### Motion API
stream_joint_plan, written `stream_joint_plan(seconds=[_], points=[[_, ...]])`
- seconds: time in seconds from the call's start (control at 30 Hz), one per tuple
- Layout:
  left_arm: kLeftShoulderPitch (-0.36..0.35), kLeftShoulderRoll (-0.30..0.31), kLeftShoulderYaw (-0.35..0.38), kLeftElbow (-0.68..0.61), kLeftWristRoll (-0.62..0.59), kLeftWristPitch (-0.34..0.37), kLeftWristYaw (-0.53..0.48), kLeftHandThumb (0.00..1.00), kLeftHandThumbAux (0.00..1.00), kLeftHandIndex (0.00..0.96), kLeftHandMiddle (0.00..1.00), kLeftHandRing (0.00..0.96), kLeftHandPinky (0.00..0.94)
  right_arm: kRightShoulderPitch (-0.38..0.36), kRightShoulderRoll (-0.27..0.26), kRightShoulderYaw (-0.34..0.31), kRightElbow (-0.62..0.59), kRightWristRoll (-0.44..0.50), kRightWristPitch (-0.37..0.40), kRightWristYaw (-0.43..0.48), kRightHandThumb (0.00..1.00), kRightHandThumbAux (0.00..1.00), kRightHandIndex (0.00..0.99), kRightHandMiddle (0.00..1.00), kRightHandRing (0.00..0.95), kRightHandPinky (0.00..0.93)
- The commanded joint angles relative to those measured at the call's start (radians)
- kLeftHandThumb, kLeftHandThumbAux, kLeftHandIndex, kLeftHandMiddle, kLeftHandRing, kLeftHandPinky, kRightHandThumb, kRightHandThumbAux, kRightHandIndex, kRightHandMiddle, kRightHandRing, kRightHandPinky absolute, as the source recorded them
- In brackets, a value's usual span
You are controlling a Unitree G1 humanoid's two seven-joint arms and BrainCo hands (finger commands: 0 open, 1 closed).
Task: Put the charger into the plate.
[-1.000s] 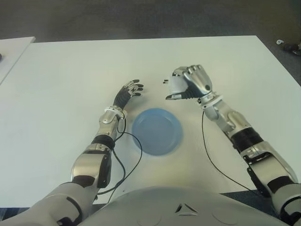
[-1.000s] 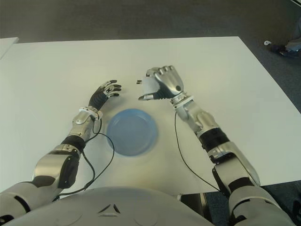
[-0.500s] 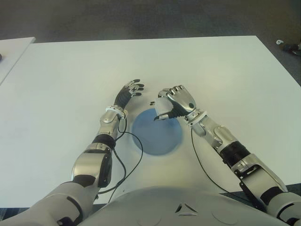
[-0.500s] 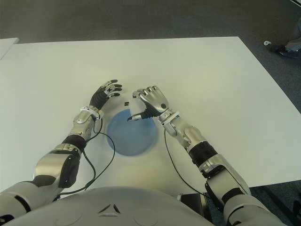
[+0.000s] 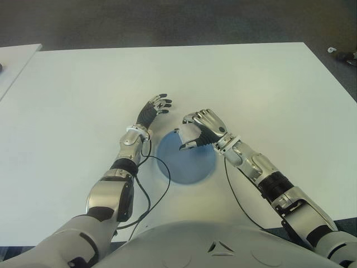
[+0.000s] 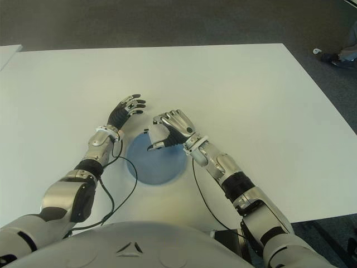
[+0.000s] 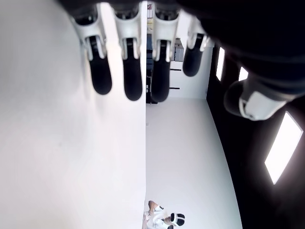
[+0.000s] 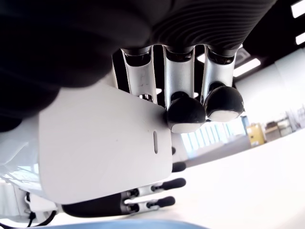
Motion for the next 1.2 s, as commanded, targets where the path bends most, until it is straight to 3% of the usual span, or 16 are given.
stream_joint_plan(seconds=[0.03, 0.4, 0.53, 0.67, 0.77, 0.8, 0.87, 0.97, 1.2], points=[[0.043, -0.011, -0.011, 0.036, 0.02, 0.052, 0.013, 0.0, 0.446, 0.173, 0.276, 0.284, 0.293, 0.021, 0.007, -0.013, -0.028, 0.025, -0.001, 0.047, 0.743, 0.71, 0.44, 0.878, 0.869, 0.884], [0.041, -0.012, -0.014, 0.038, 0.024, 0.051, 0.017, 0.0, 0.451, 0.173, 0.273, 0.281, 0.292, 0.04, 0.008, -0.026, -0.057, 0.015, 0.007, 0.09, 0.737, 0.712, 0.44, 0.866, 0.862, 0.87], [0.04, -0.013, -0.013, 0.036, 0.022, 0.055, 0.021, 0.0, 0.456, 0.181, 0.278, 0.285, 0.294, 0.031, 0.006, -0.031, -0.026, 0.036, -0.072, 0.047, 0.728, 0.709, 0.44, 0.841, 0.84, 0.831], [0.04, -0.013, -0.011, 0.036, 0.021, 0.055, 0.022, 0.0, 0.463, 0.185, 0.282, 0.291, 0.297, 0.014, 0.001, -0.029, 0.001, 0.01, -0.12, 0.002, 0.699, 0.707, 0.43, 0.709, 0.697, 0.635], [0.04, -0.012, -0.014, 0.036, 0.024, 0.052, 0.024, 0.0, 0.471, 0.18, 0.279, 0.288, 0.294, 0.004, -0.009, -0.024, 0.009, -0.005, -0.131, 0.011, 0.461, 0.389, 0.336, 0.378, 0.336, 0.339], [0.041, -0.01, -0.017, 0.035, 0.028, 0.051, 0.023, 0.0, 0.473, 0.176, 0.277, 0.287, 0.292, 0.002, -0.02, -0.022, 0.005, 0.0, -0.131, 0.046, 0.423, 0.35, 0.3, 0.312, 0.268, 0.271], [0.042, -0.007, -0.022, 0.033, 0.033, 0.05, 0.022, 0.0, 0.48, 0.152, 0.255, 0.265, 0.264, -0.001, -0.032, -0.022, 0.001, 0.007, -0.131, 0.087, 0.32, 0.232, 0.122, 0.127, 0.11, 0.111], [0.05, -0.007, -0.026, 0.021, 0.038, 0.042, 0.02, 0.0, 0.485, 0.126, 0.228, 0.24, 0.244, 0.014, -0.052, -0.035, -0.025, 0.035, -0.129, 0.144, 0.259, 0.167, 0.04, 0.041, 0.035, 0.036], [0.067, -0.01, -0.028, -0.011, 0.038, 0.046, 0.021, 0.0, 0.49, 0.07, 0.166, 0.185, 0.212, 0.035, -0.048, -0.06, -0.055, 0.08, -0.122, 0.198, 0.204, 0.132, 0.003, 0.003, 0.002, 0.002]])
